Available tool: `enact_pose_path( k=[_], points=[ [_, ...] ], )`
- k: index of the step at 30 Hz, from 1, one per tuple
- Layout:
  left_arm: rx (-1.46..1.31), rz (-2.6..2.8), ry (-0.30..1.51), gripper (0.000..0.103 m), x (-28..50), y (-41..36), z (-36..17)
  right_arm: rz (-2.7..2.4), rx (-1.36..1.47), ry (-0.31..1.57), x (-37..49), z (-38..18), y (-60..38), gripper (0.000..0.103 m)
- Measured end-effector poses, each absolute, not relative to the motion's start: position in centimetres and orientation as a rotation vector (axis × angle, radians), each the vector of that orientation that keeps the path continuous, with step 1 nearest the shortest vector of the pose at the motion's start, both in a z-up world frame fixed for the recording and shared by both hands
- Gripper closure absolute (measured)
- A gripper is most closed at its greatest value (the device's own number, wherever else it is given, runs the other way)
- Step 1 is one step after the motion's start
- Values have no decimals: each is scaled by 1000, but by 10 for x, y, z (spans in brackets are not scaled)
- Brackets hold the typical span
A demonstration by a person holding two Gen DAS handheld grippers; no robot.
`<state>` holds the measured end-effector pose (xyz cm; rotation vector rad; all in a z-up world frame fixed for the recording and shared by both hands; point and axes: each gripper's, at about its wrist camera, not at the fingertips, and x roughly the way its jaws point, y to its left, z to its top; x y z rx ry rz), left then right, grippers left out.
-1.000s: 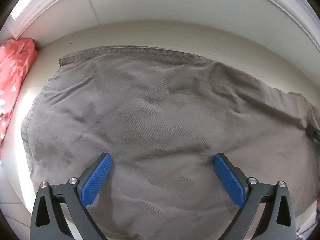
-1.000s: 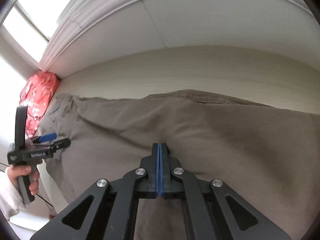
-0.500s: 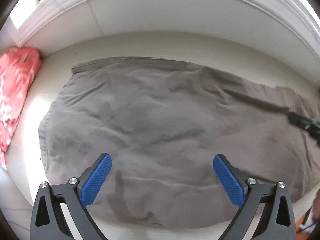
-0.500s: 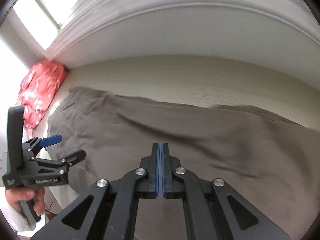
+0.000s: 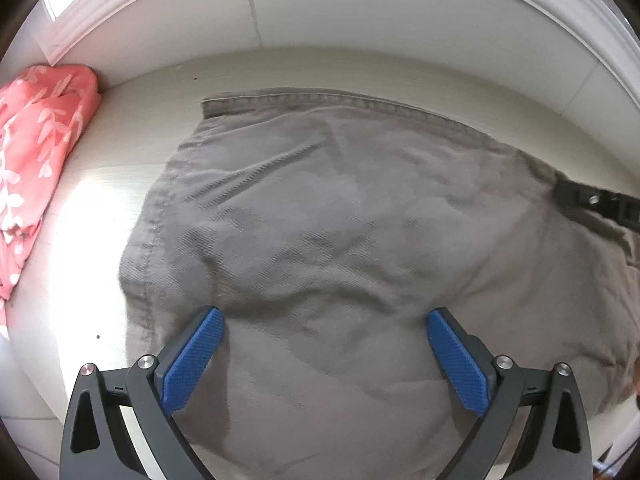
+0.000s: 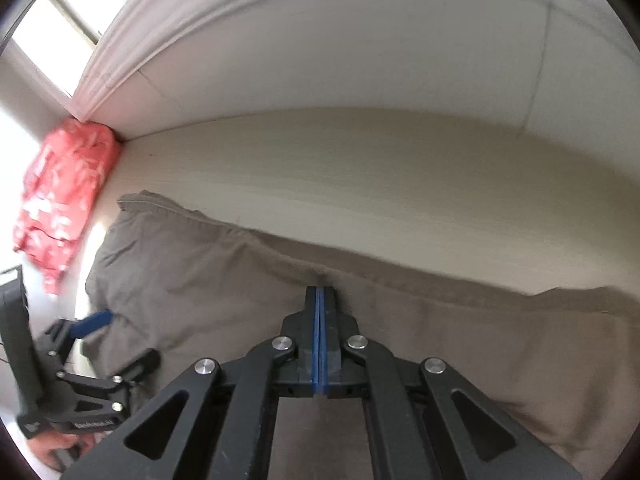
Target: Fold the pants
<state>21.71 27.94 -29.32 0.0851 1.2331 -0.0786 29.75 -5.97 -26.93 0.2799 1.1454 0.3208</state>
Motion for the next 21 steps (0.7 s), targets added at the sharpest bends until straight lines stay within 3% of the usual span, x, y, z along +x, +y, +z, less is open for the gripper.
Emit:
enact_pose_path(
  k=[6,12,14,21],
  points=[
    [104,-14,1239,0,201,329,-292,275,280,1046,223,-237,-91,103],
    [70,-11,1275,0,216,349,-309,121,389,1104,145,-278,-171,103],
    [59,-14,1294,0,223,352,-311,157,580,1059,116,-296,-219,103],
    [86,40,1333,0,243,354,-315,-242,716,973,21,-314,-383,103]
  ],
)
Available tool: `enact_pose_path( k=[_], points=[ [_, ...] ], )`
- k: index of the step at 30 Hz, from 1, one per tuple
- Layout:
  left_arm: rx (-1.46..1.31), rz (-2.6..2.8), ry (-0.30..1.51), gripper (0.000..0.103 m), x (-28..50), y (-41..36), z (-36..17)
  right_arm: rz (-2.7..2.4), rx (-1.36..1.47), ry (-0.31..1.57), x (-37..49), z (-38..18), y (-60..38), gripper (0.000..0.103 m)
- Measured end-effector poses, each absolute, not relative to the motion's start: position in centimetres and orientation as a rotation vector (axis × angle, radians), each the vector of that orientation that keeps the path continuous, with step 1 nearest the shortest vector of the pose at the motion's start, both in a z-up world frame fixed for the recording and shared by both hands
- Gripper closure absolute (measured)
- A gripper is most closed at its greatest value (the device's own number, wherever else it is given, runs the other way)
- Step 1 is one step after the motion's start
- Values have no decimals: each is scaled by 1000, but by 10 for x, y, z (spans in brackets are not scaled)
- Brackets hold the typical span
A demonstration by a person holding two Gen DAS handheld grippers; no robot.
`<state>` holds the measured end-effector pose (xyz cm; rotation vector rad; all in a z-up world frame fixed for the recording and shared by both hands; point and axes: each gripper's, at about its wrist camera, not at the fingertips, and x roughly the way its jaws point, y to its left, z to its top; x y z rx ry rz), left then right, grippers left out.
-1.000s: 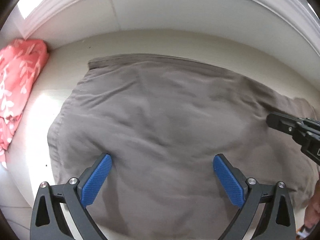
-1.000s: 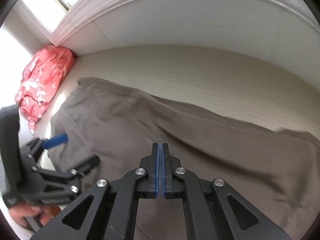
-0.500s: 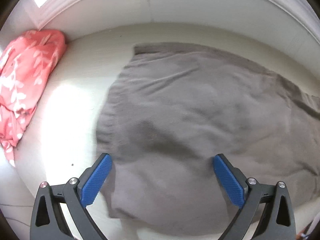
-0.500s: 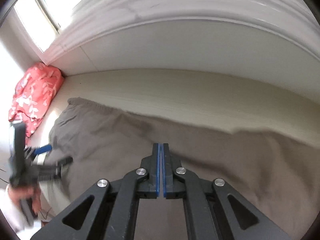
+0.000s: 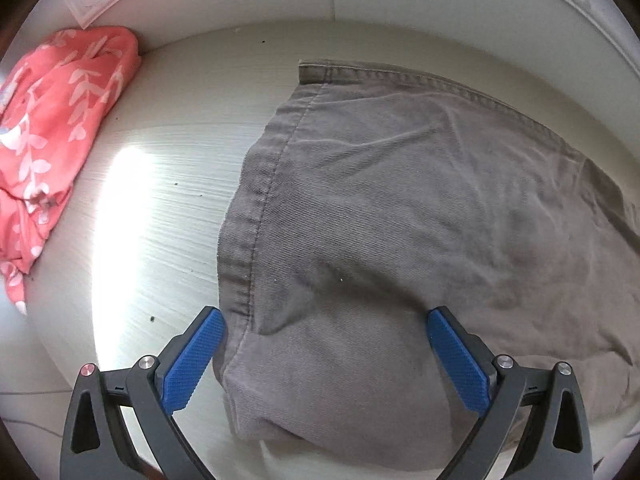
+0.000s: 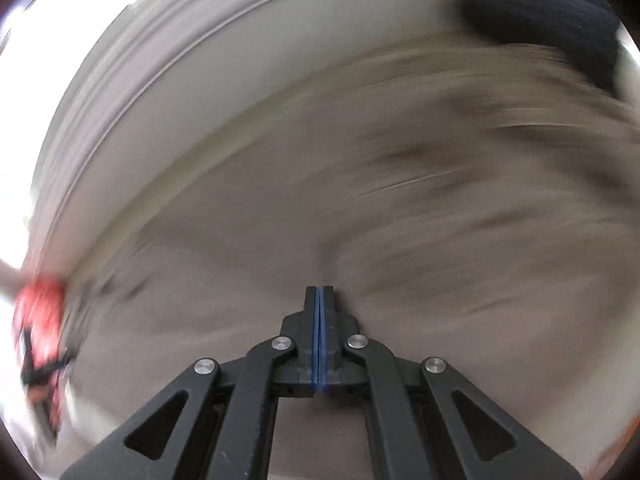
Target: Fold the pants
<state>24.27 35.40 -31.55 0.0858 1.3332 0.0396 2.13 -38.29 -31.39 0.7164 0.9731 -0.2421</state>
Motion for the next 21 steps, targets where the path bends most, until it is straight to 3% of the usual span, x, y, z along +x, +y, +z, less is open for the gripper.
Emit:
enact_pose_path(
  k=[2,9,12,17,21],
  points=[
    [104,73,1340,0,242,345,-313,-127,906,919,-2,-331,-435,103],
    [198,200,1356,0,244,320,-301,-53,695,972,5,-304,-420,103],
    [309,233,1352,0,242,304,-302,-140,797,854,-23,-300,-460,103],
    [315,271,1361,0,246,299,-303,-172,1028,785,-63,-354,-520,103],
    [280,301,1357,0,237,300,-298,-206,906,872,-48,-339,-507,103]
  ],
)
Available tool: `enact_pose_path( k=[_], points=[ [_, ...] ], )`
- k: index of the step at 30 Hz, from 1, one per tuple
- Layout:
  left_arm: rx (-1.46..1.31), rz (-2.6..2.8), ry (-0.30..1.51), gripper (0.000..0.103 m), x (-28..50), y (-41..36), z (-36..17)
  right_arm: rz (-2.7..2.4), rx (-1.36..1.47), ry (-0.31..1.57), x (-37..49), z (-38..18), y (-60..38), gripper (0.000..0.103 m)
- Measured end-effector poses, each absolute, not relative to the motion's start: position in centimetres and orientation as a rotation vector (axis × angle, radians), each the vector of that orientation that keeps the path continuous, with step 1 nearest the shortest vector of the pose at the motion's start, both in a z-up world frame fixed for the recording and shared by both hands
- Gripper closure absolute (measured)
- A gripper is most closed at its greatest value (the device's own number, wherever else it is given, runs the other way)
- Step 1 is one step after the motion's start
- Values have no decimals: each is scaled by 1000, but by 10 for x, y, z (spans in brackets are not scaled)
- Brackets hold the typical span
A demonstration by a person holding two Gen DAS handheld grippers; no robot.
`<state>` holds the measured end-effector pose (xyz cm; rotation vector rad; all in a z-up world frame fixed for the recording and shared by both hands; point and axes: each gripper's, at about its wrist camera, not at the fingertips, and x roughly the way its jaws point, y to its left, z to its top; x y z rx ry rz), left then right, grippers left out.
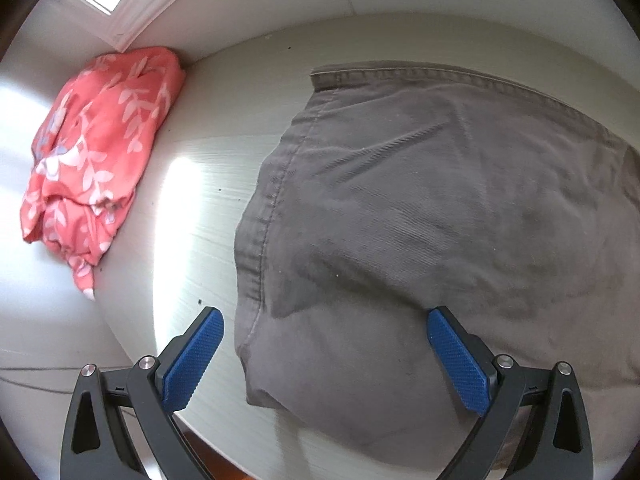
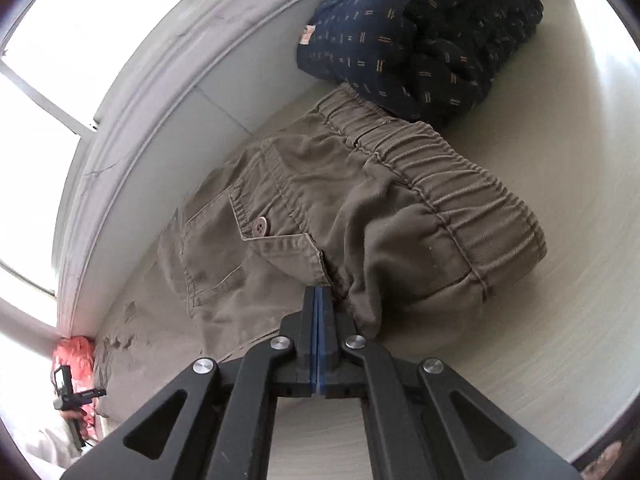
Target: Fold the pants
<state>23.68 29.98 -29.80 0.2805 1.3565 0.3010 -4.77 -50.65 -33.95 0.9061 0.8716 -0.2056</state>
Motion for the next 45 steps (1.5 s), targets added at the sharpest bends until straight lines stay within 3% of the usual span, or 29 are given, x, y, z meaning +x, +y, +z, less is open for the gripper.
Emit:
enact_pose_path(
  k=[3,7,14,18,19,20,22,34,45],
  points=[
    [276,311,1352,0,234,298,-298,-260,878,836,-50,-320,-505,103],
    [251,297,1349,0,232,298,-298,-279,1015,874,-57,-350,-522,103],
    [306,237,1294,3,216,285,-286,-204,860,908,-13,-290,-480,103],
    [157,201,1234,3,189,297,-269,-150,835,907,14,-275,-439,98],
    [90,199,1227,3,182,304,-266,-146,812,928,25,-270,-422,85],
    [-3,199,1217,3,174,316,-262,-145,793,941,28,-270,-413,58],
    [-138,203,1200,3,162,335,-259,-150,748,946,31,-270,-393,39],
    [-341,162,1198,4,162,364,-271,-40,523,946,94,-243,-272,39],
    [-447,118,1214,3,169,376,-303,11,563,898,125,-235,-234,39]
  ],
)
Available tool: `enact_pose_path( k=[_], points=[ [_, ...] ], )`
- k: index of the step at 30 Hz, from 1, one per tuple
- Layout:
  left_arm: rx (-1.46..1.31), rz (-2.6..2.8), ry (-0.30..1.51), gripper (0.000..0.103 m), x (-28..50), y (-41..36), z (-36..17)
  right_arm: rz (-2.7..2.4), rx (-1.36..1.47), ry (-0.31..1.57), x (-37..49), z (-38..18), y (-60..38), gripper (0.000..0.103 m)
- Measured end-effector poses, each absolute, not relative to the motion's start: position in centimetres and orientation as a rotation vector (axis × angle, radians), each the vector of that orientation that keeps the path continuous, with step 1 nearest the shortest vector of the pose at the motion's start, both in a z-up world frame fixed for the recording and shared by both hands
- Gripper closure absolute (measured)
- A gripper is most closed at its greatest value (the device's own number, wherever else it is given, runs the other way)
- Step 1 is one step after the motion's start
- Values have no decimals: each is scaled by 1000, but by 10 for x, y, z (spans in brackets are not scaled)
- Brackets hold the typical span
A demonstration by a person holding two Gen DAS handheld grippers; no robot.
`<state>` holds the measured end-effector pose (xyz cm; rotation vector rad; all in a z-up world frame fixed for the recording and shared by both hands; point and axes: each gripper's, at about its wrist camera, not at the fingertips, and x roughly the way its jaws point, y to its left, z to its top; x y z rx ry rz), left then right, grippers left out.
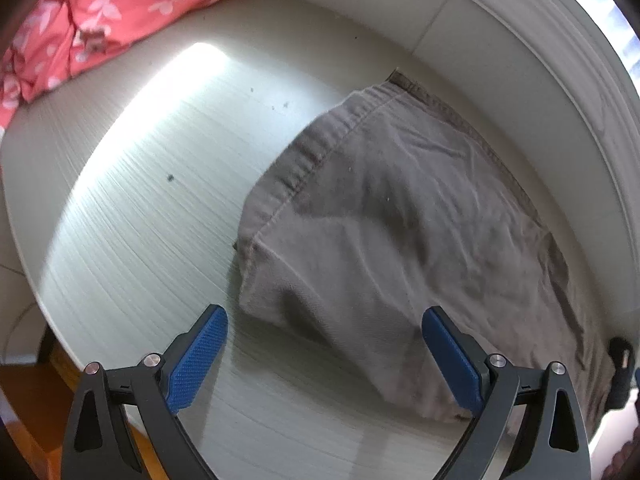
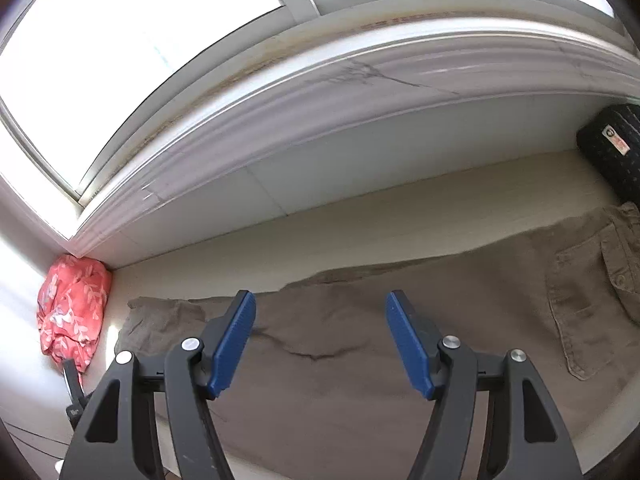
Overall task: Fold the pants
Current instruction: 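Grasp the grey pants leg with the left gripper and lift it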
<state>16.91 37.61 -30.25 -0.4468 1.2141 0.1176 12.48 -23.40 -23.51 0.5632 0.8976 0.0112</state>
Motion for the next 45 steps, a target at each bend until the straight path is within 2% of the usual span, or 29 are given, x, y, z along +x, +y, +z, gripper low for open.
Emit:
enact_pose_path(
  k=[7,8,9,10,13,15,16,18,22,27,33,36,45],
  points=[
    [-445,112,1172,4,168,374,-311,39,551,917,127,-230,-228,39],
    [-426,121,1167,10,167,372,-312,38,555,921,126,-232,-228,39],
    [-387,138,1170,22,171,370,-312,40,558,925,127,-230,-228,39],
    [-345,160,1179,25,176,366,-313,40,563,932,127,-230,-229,39],
    [-366,181,1175,28,188,363,-311,42,559,951,127,-231,-230,39],
    [-401,196,1158,38,191,365,-312,44,555,955,127,-231,-228,39],
    [-410,203,1152,40,191,366,-313,47,555,957,127,-230,-228,39],
    [-409,206,1142,56,195,369,-309,54,558,960,127,-229,-227,39],
    [-428,167,1143,80,199,371,-308,83,558,973,130,-227,-218,39],
    [-424,129,1072,84,192,366,-287,167,554,996,139,-223,-200,39],
    [-366,19,958,86,176,347,-234,309,606,1033,169,-215,-181,38],
    [-354,-29,918,86,168,333,-213,382,646,1081,195,-213,-166,31],
    [-257,-206,899,86,162,278,-188,634,530,1200,251,-185,-66,30]
  ],
)
